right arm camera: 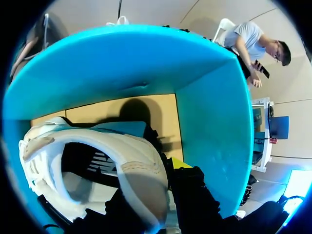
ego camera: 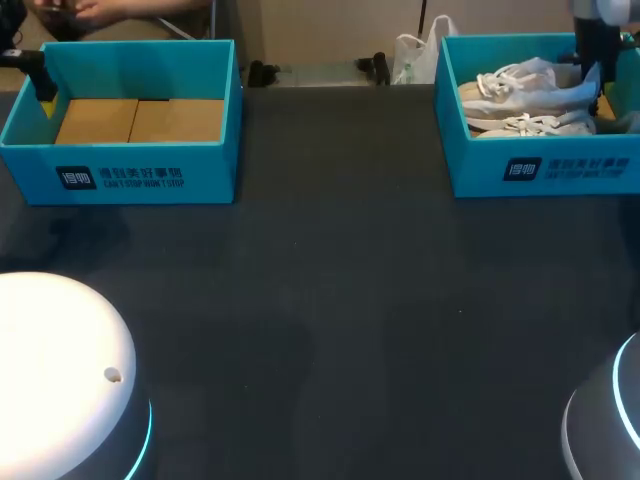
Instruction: Take the shoe out of the shoebox, open the shoe tongue, remove and reinsert the insole, then place the shoe into the shoebox
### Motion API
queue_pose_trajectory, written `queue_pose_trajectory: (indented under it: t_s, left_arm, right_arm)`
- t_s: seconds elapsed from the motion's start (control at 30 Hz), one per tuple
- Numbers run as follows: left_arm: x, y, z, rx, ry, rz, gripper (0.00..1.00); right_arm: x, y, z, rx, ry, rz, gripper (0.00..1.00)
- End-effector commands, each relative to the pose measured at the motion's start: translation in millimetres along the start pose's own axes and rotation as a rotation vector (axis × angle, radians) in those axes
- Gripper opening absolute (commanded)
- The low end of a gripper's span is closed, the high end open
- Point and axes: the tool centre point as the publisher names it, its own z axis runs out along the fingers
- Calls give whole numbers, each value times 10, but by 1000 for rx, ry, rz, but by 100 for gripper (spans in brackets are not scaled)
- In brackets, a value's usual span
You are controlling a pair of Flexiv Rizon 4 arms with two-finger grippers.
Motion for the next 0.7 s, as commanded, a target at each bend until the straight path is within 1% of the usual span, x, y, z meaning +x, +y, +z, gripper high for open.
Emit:
queue_pose_trajectory:
  t_s: [0.03,0.13,0.23,0.27,0.33,0.57,0.7]
  left_arm:
    - [1,9,-1,1,-1,0,100]
    - [1,9,-1,1,-1,0,100]
    - [1,9,-1,1,-1,0,100]
    - [1,9,-1,1,-1,0,100]
    - [1,9,-1,1,-1,0,100]
    - [1,9,-1,1,-1,0,100]
    - [1,9,-1,1,-1,0,100]
  right_arm:
    - [49,122,106,34,-9,-2,0]
    - [52,108,160,46,0,-7,0]
    - [46,81,181,31,27,-30,0]
    - [38,74,191,38,32,-32,0]
    - [24,61,205,20,52,-49,0]
    - [-88,-2,154,3,68,-53,0]
    - [-78,5,190,-2,98,-76,0]
